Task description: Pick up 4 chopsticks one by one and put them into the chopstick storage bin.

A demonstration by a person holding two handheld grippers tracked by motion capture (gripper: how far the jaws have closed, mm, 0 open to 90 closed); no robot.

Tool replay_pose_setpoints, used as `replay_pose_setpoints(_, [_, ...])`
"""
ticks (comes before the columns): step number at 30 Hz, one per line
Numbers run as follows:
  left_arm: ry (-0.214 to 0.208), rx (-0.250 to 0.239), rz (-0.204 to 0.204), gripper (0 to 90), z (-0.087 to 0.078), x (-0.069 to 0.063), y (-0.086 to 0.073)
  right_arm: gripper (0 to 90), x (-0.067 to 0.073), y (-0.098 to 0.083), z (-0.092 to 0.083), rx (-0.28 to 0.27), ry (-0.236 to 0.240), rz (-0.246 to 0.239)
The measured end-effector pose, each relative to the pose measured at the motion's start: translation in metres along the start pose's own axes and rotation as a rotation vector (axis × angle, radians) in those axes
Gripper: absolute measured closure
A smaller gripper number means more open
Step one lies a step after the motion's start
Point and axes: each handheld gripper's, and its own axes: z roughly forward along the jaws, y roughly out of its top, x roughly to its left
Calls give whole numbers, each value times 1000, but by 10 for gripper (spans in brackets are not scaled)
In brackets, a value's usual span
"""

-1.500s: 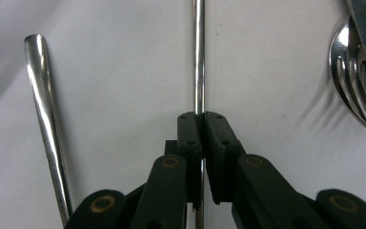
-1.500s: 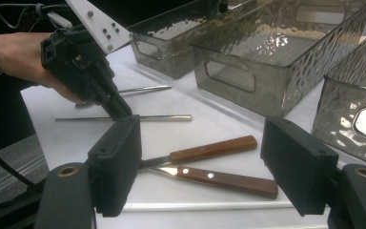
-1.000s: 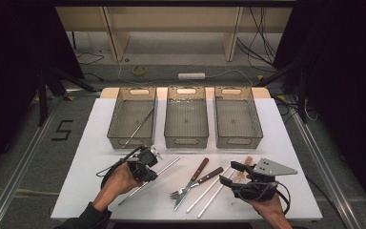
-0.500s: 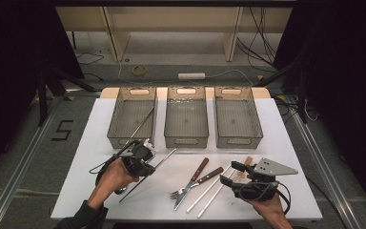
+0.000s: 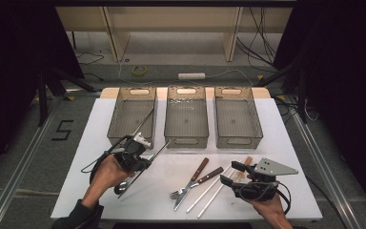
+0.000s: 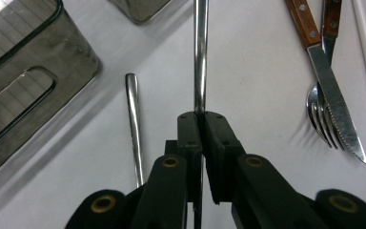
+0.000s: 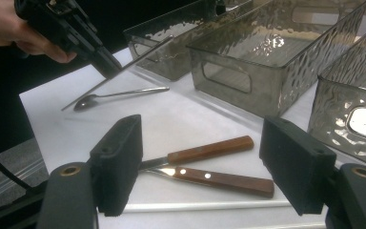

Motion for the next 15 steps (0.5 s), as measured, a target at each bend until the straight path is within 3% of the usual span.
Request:
replay_pose_setpoints(6, [6, -28, -30, 852, -13, 11, 2, 321, -1, 0, 0, 0, 0, 0])
replay_pose_setpoints(15, [26, -76, -91, 852, -33, 42, 12, 320, -2, 0, 0, -1, -1, 6])
